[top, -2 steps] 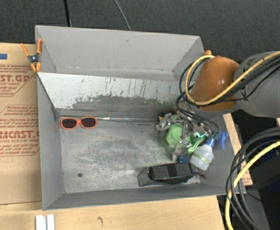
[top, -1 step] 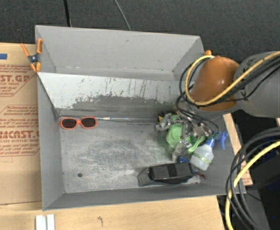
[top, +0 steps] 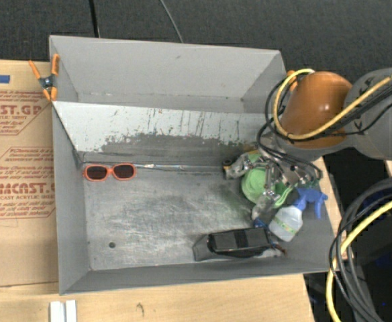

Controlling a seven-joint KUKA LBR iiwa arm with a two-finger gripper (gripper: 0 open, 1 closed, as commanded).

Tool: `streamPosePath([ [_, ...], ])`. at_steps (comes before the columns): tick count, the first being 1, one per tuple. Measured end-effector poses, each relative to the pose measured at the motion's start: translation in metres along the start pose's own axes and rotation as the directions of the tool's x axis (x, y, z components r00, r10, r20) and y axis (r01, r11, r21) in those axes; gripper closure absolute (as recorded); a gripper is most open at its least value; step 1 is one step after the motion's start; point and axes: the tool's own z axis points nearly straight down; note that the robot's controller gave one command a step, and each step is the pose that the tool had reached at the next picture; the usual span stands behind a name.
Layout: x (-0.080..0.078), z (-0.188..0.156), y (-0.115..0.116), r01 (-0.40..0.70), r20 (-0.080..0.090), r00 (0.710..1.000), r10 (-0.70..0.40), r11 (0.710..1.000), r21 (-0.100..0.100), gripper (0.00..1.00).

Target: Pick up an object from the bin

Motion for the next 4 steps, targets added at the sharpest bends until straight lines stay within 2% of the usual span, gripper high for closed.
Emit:
streamPosePath([
  [2, -0.001, -0.001, -0.001, -0.002, 0.006, 1.0, 0.002, 1.0, 0.006, 0.0],
  [3, 0.007, -0.036, -0.013, 0.107, -0.006, 0.994, -0.107, 0.994, 0.017, 0.0],
  [4, 0.017, -0.095, -0.017, 0.268, -0.017, 0.963, -0.268, 0.963, 0.025, 0.0],
])
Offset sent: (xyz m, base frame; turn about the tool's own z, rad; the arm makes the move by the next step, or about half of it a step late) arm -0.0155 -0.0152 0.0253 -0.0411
